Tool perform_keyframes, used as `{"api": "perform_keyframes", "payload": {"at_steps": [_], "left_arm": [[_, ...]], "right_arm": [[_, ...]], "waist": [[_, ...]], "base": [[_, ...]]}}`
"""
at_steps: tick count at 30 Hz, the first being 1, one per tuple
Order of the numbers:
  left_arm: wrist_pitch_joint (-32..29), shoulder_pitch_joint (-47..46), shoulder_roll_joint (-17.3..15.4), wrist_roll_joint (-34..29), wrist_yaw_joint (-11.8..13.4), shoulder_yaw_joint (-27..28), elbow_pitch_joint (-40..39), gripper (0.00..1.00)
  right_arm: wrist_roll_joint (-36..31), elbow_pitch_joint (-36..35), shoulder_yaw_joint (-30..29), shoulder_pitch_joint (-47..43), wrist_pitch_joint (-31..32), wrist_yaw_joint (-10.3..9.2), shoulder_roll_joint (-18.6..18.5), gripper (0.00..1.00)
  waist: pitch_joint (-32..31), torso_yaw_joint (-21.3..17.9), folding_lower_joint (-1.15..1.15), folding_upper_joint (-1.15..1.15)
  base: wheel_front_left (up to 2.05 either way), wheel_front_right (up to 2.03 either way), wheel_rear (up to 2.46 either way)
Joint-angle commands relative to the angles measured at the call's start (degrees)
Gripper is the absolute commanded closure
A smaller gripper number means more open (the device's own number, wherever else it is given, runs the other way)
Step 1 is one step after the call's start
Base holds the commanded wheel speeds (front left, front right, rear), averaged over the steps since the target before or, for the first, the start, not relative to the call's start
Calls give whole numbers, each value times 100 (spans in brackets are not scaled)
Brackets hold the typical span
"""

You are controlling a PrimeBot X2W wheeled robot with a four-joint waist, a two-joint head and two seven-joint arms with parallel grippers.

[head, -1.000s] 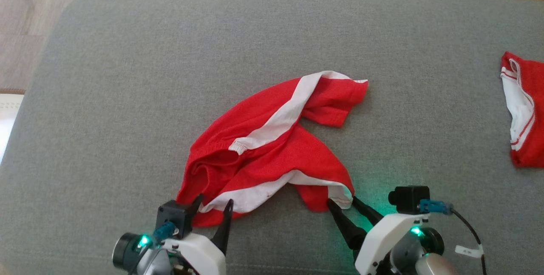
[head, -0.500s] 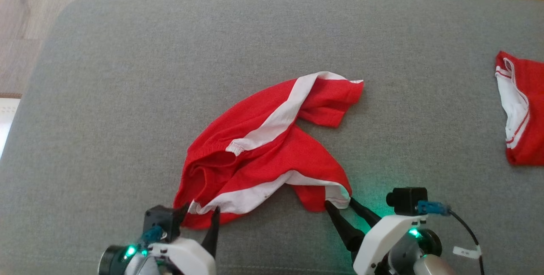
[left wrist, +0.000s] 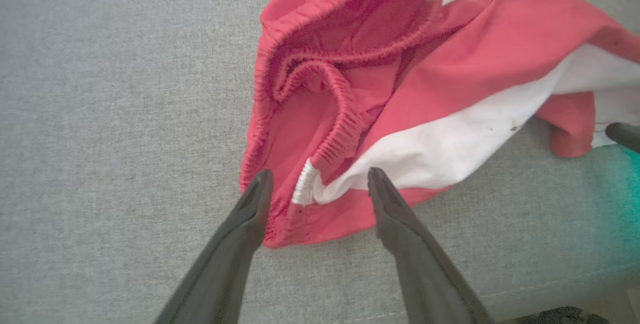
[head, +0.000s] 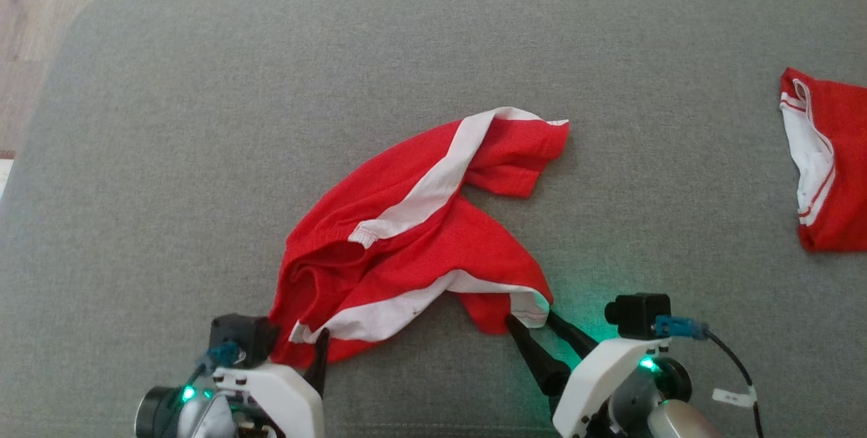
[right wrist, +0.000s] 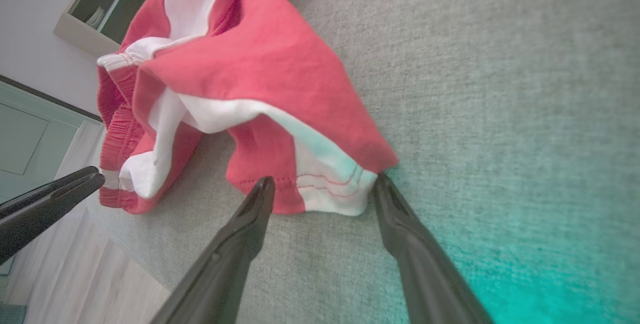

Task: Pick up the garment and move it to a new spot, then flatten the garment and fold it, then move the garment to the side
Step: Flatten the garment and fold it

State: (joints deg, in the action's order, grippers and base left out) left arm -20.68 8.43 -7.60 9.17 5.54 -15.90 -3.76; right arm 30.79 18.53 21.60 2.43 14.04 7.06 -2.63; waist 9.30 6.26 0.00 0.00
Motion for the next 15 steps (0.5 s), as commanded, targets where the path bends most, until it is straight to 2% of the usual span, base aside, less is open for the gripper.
{"api": "perform_keyframes", "payload": {"at_steps": [1,5,7,11,14,15], "left_arm": [[-10,-234,-58,58,25,210,-165,4],[-68,-263,-46,188,-14,225,-110,35],[-70,-274,-35,224,-18,222,-98,47],[-69,-286,-34,251,-16,205,-71,58],[-67,-301,-26,270,-21,178,-49,60],[-70,-304,-22,285,-28,168,-36,61]], "right_arm": [[33,-41,143,151,-16,43,-25,0],[63,3,178,188,-54,43,-25,0],[77,24,195,207,-66,43,-25,0],[106,68,220,242,-83,43,-25,5],[124,111,240,275,-78,43,-25,8],[142,130,257,289,-71,43,-25,13]], "waist": [[2,-7,0,0],[10,-31,0,0],[13,-41,0,0],[16,-55,0,0],[34,-53,0,0],[35,-52,0,0]], "base": [[0,0,0],[0,0,0],[0,0,0],[0,0,0],[0,0,0],[0,0,0]]}}
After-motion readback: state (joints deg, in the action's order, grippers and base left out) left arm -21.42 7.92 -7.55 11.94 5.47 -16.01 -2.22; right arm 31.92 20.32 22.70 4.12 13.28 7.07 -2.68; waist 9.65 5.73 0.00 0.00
